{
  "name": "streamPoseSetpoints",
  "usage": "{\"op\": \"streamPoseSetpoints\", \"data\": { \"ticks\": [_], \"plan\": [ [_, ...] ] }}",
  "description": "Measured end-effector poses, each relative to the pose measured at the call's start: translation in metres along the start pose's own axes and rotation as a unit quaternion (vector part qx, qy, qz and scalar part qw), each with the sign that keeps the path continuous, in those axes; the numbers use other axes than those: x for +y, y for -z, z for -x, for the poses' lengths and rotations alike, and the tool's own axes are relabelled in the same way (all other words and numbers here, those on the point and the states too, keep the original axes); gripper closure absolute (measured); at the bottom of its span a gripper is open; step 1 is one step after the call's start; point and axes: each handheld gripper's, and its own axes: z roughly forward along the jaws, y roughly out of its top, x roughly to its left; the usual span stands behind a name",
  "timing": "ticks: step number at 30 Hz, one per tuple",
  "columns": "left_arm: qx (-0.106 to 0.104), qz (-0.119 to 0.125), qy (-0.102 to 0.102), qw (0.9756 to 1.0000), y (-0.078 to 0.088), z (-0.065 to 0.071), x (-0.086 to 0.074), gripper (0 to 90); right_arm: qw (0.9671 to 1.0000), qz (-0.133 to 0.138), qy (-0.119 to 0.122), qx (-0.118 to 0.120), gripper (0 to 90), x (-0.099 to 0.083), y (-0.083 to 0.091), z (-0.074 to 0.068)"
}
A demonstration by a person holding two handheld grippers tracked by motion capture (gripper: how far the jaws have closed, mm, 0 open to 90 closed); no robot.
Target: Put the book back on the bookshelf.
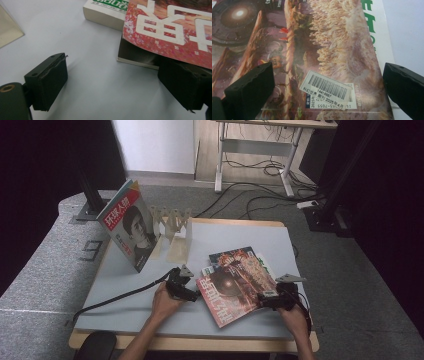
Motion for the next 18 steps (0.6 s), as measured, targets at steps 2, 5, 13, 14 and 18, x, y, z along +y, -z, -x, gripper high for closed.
{"op": "streamPoseSetpoints", "data": {
  "ticks": [2, 5, 13, 14, 18],
  "plan": [
    [0.001, 0.004, 0.007, 1.0, -0.003, -0.004, 0.004, 7.0, 1.0, -0.002, -0.001, -0.004, 0.0, -0.001, 0.002, -0.001],
    [0.007, 0.012, 0.015, 0.9998, -0.004, -0.008, 0.006, 6.3, 1.0, -0.001, 0.0, -0.009, 0.0, -0.004, 0.005, -0.003],
    [0.021, 0.035, 0.044, 0.9982, -0.008, -0.018, 0.013, 7.3, 0.9998, -0.004, -0.002, -0.019, 0.0, -0.015, 0.018, -0.011],
    [0.021, 0.037, 0.047, 0.998, -0.008, -0.019, 0.013, 7.6, 0.9998, -0.003, -0.002, -0.019, 0.0, -0.016, 0.019, -0.012],
    [0.021, 0.039, 0.046, 0.9979, -0.006, -0.02, 0.014, 9.8, 0.9999, -0.008, -0.005, -0.008, 0.0, -0.02, 0.023, -0.011]
  ]
}}
